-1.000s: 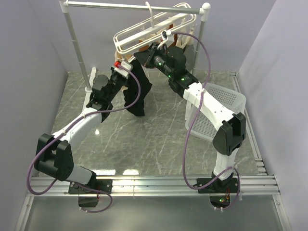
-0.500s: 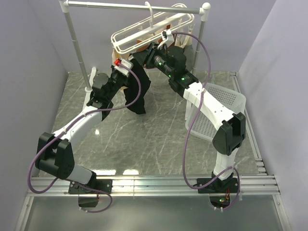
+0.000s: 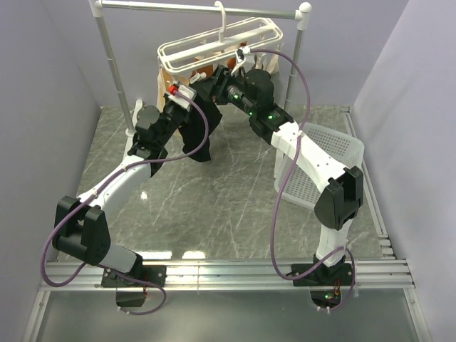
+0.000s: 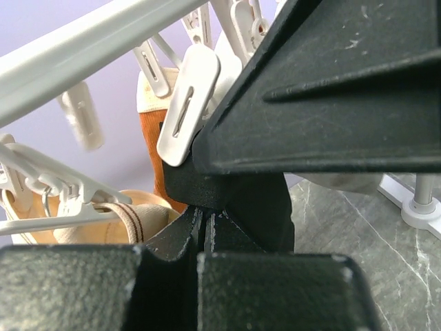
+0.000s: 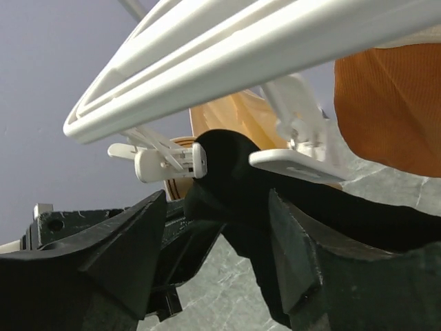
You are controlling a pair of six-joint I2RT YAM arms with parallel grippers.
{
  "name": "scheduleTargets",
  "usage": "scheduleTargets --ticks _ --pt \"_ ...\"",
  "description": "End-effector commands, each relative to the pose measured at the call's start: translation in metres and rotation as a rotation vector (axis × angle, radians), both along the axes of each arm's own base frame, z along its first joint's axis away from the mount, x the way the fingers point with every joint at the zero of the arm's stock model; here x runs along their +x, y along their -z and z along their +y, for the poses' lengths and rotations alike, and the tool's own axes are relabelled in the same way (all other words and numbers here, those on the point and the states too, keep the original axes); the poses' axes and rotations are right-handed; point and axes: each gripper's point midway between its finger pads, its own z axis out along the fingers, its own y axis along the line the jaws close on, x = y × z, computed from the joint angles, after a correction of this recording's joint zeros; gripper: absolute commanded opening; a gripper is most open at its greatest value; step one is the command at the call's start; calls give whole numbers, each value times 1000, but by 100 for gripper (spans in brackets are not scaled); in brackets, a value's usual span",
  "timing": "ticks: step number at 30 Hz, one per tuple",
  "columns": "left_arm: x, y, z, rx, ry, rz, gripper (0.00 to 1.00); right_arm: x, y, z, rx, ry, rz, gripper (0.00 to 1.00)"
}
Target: Clip the underwear to the hanger
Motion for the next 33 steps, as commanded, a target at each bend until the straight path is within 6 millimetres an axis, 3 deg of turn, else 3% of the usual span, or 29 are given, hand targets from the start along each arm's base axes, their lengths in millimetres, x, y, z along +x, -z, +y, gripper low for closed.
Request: scheduleTargets --ticks 1,6,7,9,10,12,13,15,16,18,21,25,27,28,30,33 --pt "-3 -36 2 -34 -1 -81 5 -13 -25 -10 14 -8 -54 68" --pt "-4 -33 10 -56 -12 -40 18 -32 -38 -24 -13 -31 -98 77" --pt "-6 -34 10 -59 -1 -34 28 -35 -34 -26 -26 -38 -93 77" --pt "-9 -35 14 -67 8 -22 36 -44 -39 -40 -40 -37 -105 79" --pt "-11 -32 14 -65 16 -7 43 -50 -27 -41 -57 -61 -84 79" --pt "-15 -31 18 -67 22 10 47 -64 -31 -52 -63 -82 -95 81" --pt "-16 -25 19 -61 23 34 50 -71 -21 -53 -80 -114 -78 81" --pt "-21 -21 22 -63 26 59 54 -89 -21 -60 -102 -147 -95 81" --pt "-22 -18 24 -63 24 73 56 -93 -6 -63 -134 -158 -76 81" --pt "-26 -11 31 -68 14 109 58 -109 -4 -70 -153 -185 -84 82" --pt "-33 -2 39 -81 10 161 66 -127 31 -82 -230 -208 -62 82" --pt "-46 11 48 -74 21 238 76 -139 63 -104 -336 -175 -96 83" --pt "-56 20 53 -75 32 294 79 -142 69 -117 -356 -142 -103 83" --pt "-60 22 55 -73 34 307 81 -143 86 -123 -380 -140 -83 83" --pt "-74 34 59 -64 61 352 82 -146 100 -136 -400 -108 -70 83" --pt "-94 44 58 -9 109 375 84 -150 110 -146 -411 -91 -69 83"
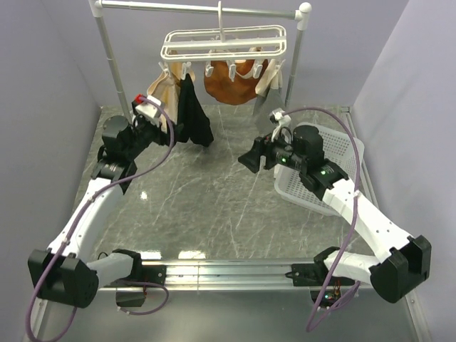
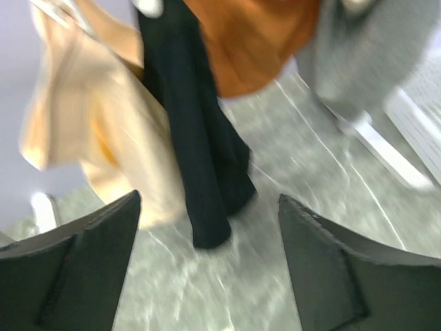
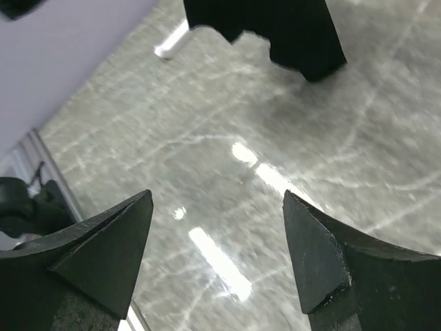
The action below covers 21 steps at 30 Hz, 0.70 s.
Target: Clip the underwear to the hanger
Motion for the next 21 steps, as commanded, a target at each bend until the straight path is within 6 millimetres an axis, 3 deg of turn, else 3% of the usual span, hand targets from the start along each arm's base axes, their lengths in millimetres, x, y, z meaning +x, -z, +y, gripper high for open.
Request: scheduleTargets --ticks 1,5,10,14,15,16,21 --pt "-40 26 -12 40 145 108 87 -1 -2 -18 -21 36 -76 83" --pt "-58 42 -12 34 160 196 95 -2 9 -20 -22 37 -69 80" --pt "-58 64 -3 -34 67 266 99 8 9 -14 -2 45 -71 77" --pt "-36 69 8 -44 -51 266 99 19 3 -7 23 50 -67 74" --pt "-31 66 7 -76 -78 265 99 22 9 -5 20 53 -46 74" --pt "-25 63 5 -94 -97 264 99 27 0 -1 55 57 -64 73" --pt "6 74 -13 -100 -167 264 99 37 8 17 104 58 -1 70"
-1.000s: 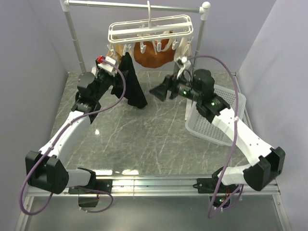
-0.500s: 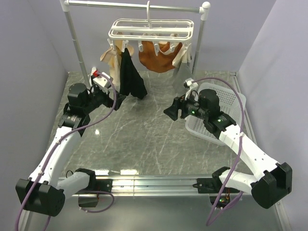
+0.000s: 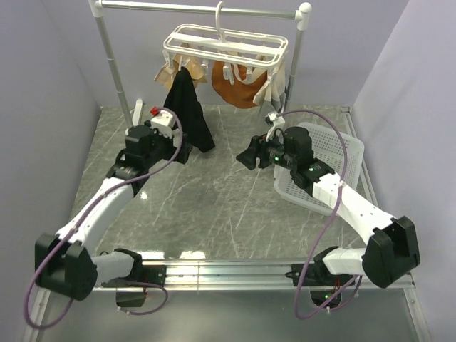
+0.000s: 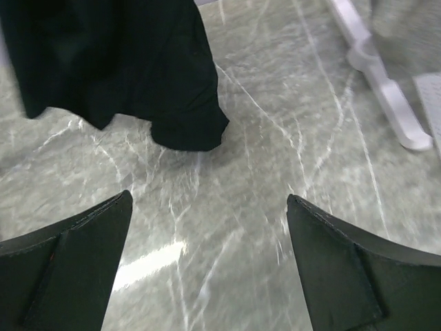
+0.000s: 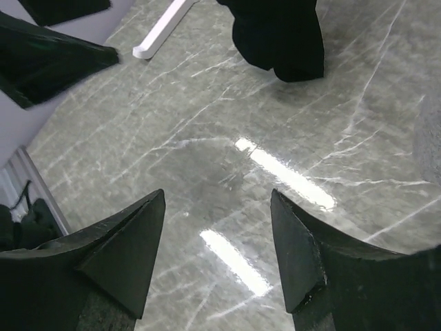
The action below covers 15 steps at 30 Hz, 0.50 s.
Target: Clip the underwear to the hanger
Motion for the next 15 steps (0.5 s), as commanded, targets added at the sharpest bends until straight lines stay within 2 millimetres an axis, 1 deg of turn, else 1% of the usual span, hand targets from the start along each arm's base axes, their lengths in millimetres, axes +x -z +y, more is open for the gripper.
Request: scheduleTargets --ticks 1,2,3,4,5,6,7,8,9,10,11,12,13,14,15 --pt "33 -32 -6 -62 -121 -117 99 15 -37 16 106 20 -62 69" --pt "40 -22 -9 -63 -124 -98 99 17 -32 18 103 23 -48 69" --pt "45 -20 -12 -73 -128 -96 99 17 -32 22 103 24 -44 69" --pt "52 -27 -14 -97 -138 -116 99 20 -32 23 108 39 -35 69" --pt "60 -17 -18 -96 -142 -101 99 22 -31 24 111 46 -28 69" --pt "64 -15 -23 -103 -139 -94 99 25 -29 27 113 50 -17 69" --pt "72 -23 -26 -132 -145 -109 99 27 -28 29 122 57 -6 69" --pt "83 -11 -23 -123 -188 -87 99 31 -22 32 117 65 12 69" --pt "92 -19 -25 -135 -198 -102 99 35 -25 33 130 74 18 69" --pt "98 -18 -27 -148 -209 -96 99 37 -23 35 134 78 29 69" --pt "107 -8 -29 -148 -224 -75 99 41 -15 38 128 82 52 69" --pt "116 -17 -32 -167 -230 -89 99 45 -18 42 145 89 64 69" --pt "121 -15 -34 -178 -238 -80 98 47 -17 44 150 90 75 69" --pt "129 -5 -38 -176 -242 -60 97 52 -9 46 146 97 95 69" --pt "134 -3 -37 -176 -264 -57 95 54 -11 49 155 96 99 69"
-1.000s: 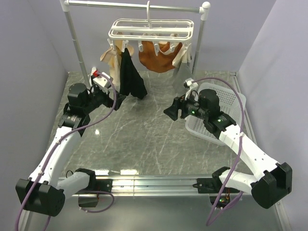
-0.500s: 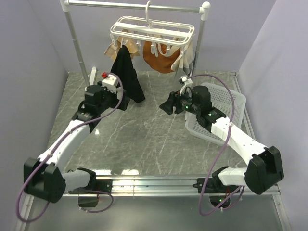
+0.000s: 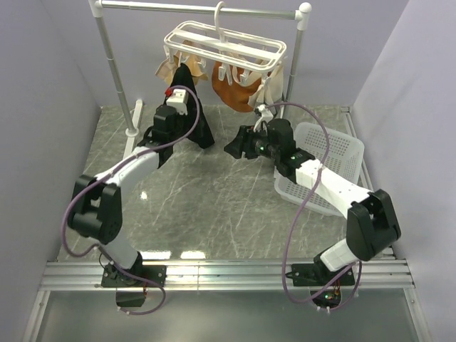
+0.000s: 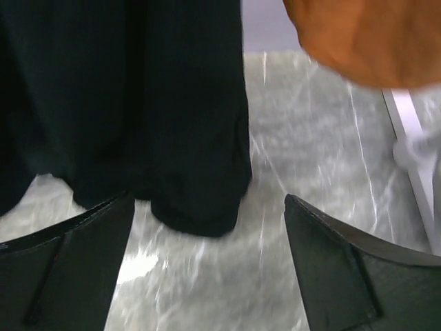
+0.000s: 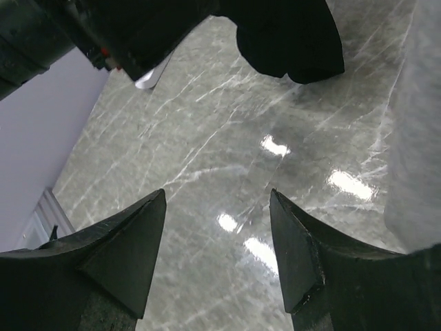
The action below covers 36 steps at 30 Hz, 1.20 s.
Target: Clip the underwear to the hanger
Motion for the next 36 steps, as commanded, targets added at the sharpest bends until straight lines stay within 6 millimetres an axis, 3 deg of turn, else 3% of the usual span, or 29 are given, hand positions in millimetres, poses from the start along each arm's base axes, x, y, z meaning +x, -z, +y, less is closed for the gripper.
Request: scheduleTargets --ticks 1,5,8,9,12,16,17,24,28,36 --pt "29 -38 -7 -92 -71 -93 94 17 -27 14 81 30 -27 69" --pt "46 -22 -5 -76 -124 -58 81 22 -25 17 89 38 -19 69" --pt "47 -17 -5 -60 -119 -57 58 23 -25 18 93 41 -17 69" --pt "45 -17 -5 -58 -114 -56 41 24 -24 18 93 41 -16 69" --pt "32 -18 -14 -49 -29 -48 15 26 -24 21 95 37 -17 68" --pt "7 -34 -24 -15 113 -73 1 38 -25 26 116 27 -17 68" --pt "-5 -45 -28 -18 173 -85 0 42 -24 26 126 22 -10 68" --pt "-64 -61 -26 12 475 -75 0 44 -33 38 206 -32 17 75" --pt "-89 -71 -16 -1 600 -82 0 41 -32 48 259 -86 78 77" --pt "-132 -91 -15 -52 819 -136 0 22 -36 57 416 -164 266 79"
